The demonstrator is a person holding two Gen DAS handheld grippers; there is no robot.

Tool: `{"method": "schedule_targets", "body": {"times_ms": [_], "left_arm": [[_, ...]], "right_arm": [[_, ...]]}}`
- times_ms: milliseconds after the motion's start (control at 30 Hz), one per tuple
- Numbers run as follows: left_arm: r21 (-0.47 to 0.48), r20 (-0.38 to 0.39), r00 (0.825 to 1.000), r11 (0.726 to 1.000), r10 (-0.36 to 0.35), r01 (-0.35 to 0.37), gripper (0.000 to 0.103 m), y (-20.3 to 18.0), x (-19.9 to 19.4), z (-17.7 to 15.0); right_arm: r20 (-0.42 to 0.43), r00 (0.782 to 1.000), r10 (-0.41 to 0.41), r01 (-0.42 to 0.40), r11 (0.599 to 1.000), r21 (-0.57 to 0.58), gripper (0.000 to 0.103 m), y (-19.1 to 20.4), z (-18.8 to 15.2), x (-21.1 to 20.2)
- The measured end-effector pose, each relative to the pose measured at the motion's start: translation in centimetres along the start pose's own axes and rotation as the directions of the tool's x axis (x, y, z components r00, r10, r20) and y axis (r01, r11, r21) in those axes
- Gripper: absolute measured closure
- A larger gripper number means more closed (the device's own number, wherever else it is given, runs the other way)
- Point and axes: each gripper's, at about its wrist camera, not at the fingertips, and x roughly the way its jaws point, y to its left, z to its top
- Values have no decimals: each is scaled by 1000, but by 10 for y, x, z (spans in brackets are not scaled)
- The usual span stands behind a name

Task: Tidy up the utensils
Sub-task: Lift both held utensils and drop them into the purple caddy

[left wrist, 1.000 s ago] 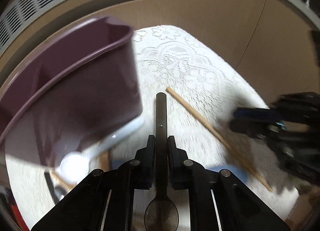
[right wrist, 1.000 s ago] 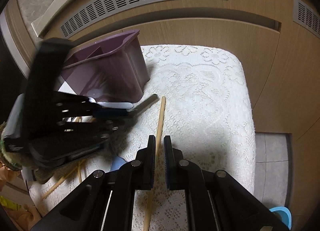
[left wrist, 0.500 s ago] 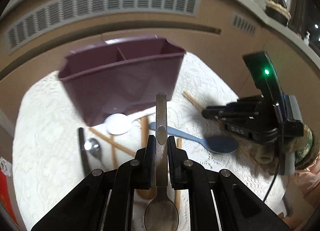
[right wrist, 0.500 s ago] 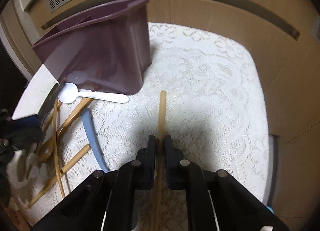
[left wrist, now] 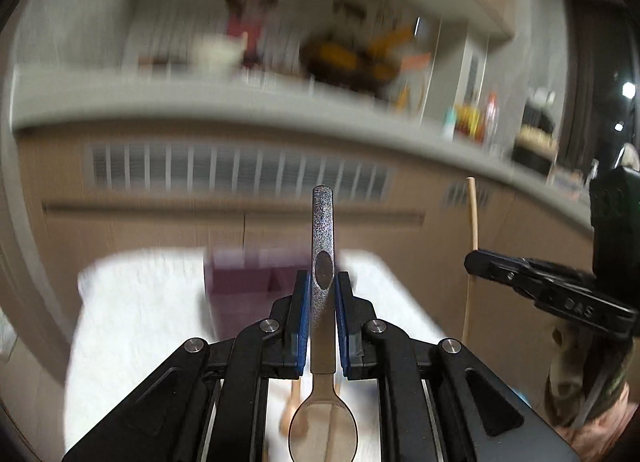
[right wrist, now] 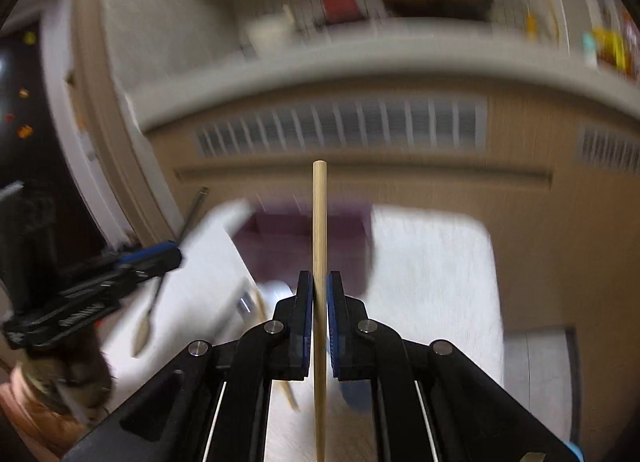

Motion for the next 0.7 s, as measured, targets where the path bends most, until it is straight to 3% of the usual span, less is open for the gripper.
{"method": "schedule_targets", "body": {"times_ms": [133, 300, 467, 567, 633, 700], "left_arm": [[13, 195, 981, 1000, 15, -18, 91, -9, -6, 57], [-24, 316, 948, 1000, 20, -13, 91, 6, 7, 108], [-61, 360, 930, 997, 74, -55, 91, 21, 37, 121], [-38, 390, 910, 990, 142, -138, 91, 26, 68, 109], [-31, 377, 911, 985, 168, -169, 91, 31, 86, 98], [-39, 335, 924, 982, 185, -183, 90, 41, 111, 85]], "right_arm": [[183, 983, 5, 7, 998, -63, 95, 24, 54, -28], [322, 947, 0, 37, 993, -111, 95, 42, 112, -24], [347, 938, 3, 39, 993, -113, 95, 35, 138, -2], [334, 943, -1, 35, 995, -96, 95, 26, 140, 25], [315, 949, -13, 39, 996, -77, 95, 16, 135, 45], [283, 959, -13, 30, 998, -55, 95, 6, 129, 66]]}}
